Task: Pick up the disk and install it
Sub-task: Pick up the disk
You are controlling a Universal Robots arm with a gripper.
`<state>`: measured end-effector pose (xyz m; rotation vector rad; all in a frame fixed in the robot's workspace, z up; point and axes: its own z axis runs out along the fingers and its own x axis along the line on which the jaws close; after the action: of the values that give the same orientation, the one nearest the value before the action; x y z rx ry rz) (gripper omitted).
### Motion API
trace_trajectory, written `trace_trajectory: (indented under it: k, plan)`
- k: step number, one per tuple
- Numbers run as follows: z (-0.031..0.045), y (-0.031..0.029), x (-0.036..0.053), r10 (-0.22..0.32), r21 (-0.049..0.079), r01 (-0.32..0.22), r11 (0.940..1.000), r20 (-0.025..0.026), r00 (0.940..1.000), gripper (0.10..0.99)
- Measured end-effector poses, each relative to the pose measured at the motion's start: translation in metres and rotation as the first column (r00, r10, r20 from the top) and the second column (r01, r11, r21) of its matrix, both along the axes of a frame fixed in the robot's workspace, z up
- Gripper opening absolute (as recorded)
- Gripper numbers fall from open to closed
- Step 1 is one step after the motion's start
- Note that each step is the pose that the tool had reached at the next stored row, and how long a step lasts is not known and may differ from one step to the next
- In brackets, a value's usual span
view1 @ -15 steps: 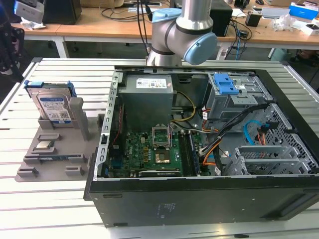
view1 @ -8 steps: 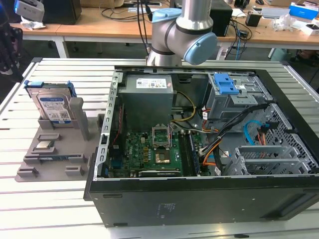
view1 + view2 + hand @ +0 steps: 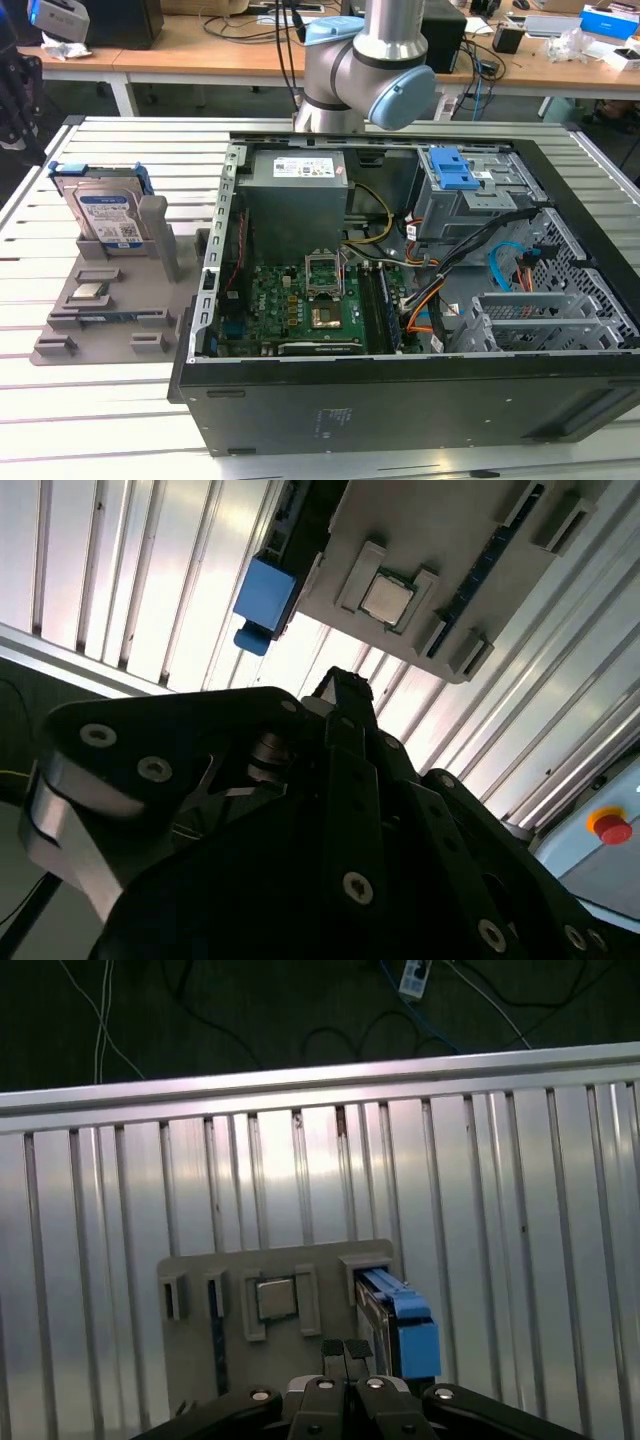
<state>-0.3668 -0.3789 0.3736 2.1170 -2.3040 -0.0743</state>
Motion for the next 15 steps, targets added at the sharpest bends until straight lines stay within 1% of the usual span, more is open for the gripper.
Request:
trace_trajectory:
  k: [9, 15]
  plan:
    - [0.0, 0.0, 0.0, 0.066, 0.0, -0.066, 0.9978, 0.0, 0.9978, 0.106]
    - [0.0, 0.0, 0.0, 0.068, 0.0, -0.068, 0.9977, 0.0, 0.9977, 0.106]
